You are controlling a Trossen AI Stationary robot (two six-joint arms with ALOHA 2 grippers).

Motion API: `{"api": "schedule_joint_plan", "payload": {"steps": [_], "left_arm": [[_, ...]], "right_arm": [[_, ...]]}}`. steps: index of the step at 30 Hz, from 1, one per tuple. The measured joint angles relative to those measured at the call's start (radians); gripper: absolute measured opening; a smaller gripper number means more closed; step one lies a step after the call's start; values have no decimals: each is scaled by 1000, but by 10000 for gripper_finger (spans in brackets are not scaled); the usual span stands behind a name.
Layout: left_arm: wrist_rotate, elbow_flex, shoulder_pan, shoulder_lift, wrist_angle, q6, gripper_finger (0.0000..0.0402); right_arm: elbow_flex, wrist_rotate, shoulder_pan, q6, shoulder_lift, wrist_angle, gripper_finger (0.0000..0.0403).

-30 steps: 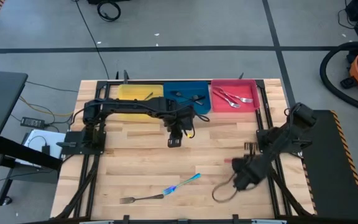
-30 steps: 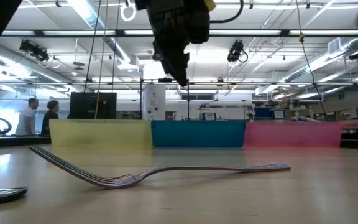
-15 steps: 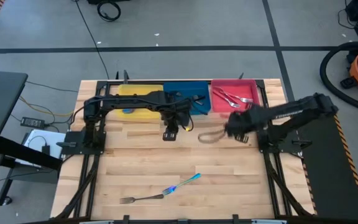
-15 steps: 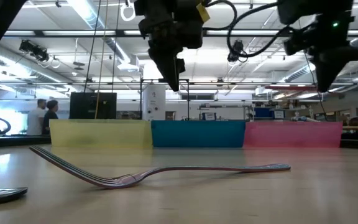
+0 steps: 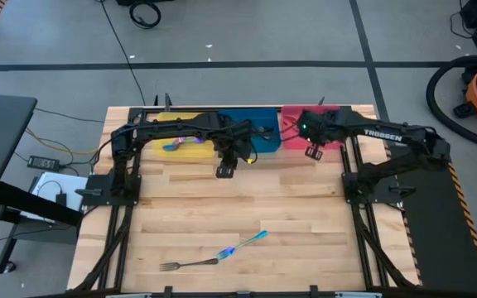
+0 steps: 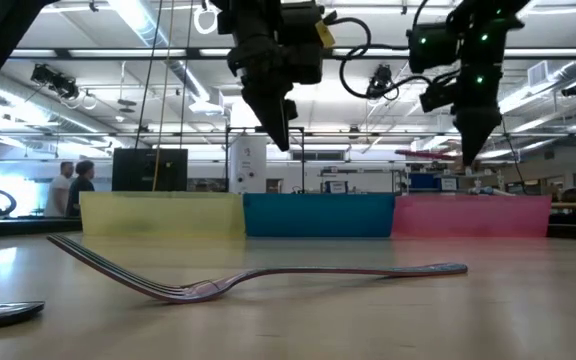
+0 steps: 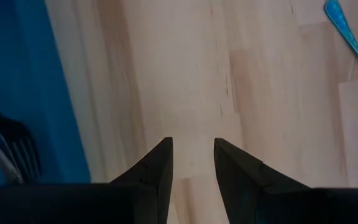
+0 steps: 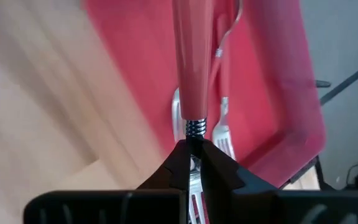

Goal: Sort silverware by color (type)
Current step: Put the pink fork into the pink bin

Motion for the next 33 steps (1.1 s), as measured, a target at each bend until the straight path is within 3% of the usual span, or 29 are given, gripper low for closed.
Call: {"api": "schedule_joint_plan", "payload": {"steps": [6, 16, 23, 33], "left_arm": [[0, 0, 0, 0, -1, -38, 117], [0, 0, -44, 0, 0, -142, 117], [-17, 0, -91, 0, -5, -109, 117], [-43, 0, -101, 0, -13, -96, 117]], "right_arm": [[0, -85, -141, -120, 81, 78, 26], [1, -77, -269, -234, 240, 154, 27], [1, -90, -311, -257, 321, 170, 30], [1, -72, -316, -256, 393, 171, 68]]}}
